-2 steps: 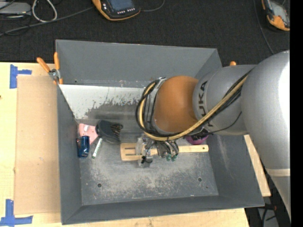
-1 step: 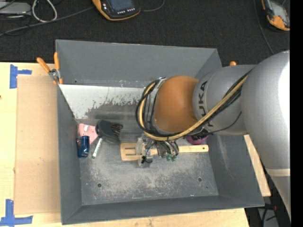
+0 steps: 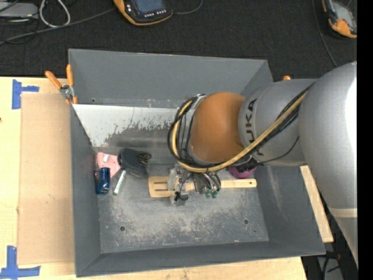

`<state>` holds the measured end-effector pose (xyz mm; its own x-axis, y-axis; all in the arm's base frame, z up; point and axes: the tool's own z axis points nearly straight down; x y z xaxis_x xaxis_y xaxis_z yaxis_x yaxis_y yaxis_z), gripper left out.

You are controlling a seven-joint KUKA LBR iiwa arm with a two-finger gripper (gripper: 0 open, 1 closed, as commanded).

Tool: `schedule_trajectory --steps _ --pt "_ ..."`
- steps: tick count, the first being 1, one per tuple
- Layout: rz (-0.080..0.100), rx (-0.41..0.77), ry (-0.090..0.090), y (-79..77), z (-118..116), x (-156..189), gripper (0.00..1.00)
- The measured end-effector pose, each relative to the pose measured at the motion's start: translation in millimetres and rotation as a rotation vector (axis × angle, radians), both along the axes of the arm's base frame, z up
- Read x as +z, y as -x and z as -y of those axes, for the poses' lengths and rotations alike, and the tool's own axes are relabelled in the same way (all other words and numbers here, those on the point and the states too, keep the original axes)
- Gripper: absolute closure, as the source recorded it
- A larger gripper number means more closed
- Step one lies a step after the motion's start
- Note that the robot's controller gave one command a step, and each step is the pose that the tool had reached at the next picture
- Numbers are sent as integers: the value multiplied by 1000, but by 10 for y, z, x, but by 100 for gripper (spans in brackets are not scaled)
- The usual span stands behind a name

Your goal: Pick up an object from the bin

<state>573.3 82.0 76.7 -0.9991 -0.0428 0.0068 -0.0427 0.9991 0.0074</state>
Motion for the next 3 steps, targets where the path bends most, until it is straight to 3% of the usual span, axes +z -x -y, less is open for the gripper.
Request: schedule_trajectory --steps 1,3 --pt "-9 -2 1 26 4 379 100" --pt "-8 -6 1 19 2 1022 100"
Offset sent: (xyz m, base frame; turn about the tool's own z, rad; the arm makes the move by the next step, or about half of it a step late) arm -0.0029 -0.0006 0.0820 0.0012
